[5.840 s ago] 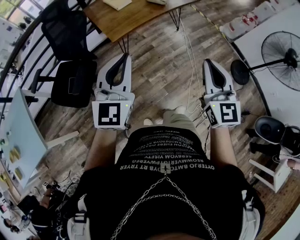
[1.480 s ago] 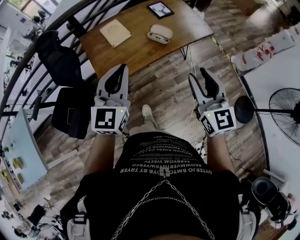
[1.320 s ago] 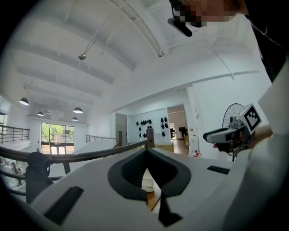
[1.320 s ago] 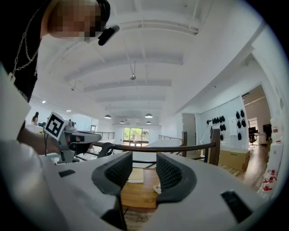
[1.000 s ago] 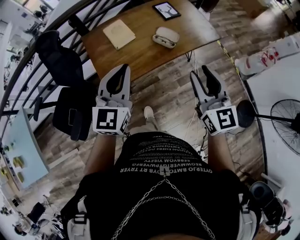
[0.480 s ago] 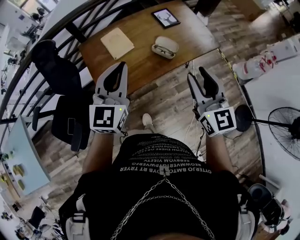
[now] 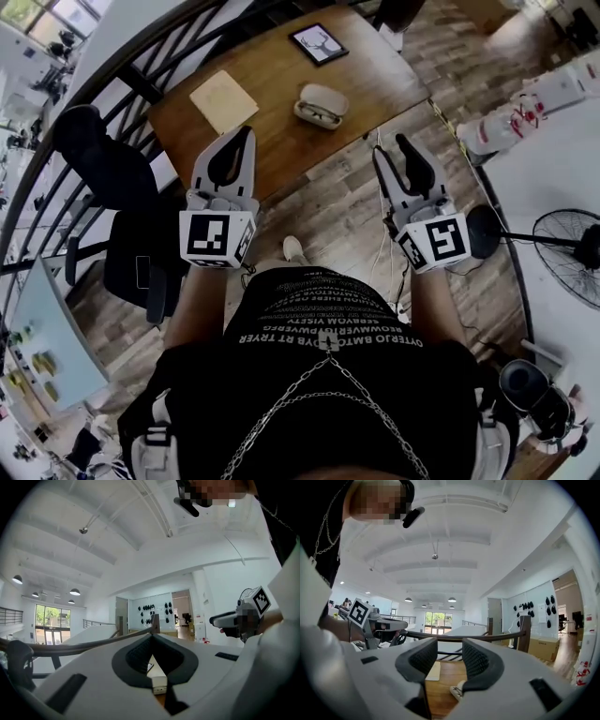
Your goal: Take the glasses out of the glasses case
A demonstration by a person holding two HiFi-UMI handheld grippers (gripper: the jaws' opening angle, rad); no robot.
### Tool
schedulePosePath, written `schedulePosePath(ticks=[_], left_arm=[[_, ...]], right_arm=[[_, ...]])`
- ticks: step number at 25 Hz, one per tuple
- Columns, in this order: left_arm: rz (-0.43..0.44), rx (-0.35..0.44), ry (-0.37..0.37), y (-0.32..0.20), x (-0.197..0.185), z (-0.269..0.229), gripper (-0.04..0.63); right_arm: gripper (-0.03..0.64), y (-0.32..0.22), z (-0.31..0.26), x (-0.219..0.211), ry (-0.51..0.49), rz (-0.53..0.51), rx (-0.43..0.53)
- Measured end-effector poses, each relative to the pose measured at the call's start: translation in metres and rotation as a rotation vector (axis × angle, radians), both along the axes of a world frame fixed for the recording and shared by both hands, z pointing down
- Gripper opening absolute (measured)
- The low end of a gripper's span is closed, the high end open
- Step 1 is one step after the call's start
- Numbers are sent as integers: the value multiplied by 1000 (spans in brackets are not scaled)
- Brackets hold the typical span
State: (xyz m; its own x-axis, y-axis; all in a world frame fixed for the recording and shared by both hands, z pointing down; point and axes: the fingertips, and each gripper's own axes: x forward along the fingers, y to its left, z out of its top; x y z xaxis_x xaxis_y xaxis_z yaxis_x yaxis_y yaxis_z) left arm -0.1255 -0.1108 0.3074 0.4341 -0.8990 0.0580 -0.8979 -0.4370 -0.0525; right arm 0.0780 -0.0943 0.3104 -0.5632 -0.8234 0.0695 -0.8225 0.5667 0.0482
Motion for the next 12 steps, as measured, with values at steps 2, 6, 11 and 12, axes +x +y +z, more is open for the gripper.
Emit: schedulePosePath(ticks=[2,6,11,12], left_arm=[[9,4,4,-5,1,-1,25],[36,12,12,-15,6,-7,25],[53,3,4,-26,0,-6,25],[52,2,6,-28,-1,-6,25]], right_arm=[[153,-3,1,1,1,10,-1],[153,-14,-4,3,14,29,0],[153,-26,-3,-7,9,32,-10],[153,-28,-3,-9,10,29,-11]])
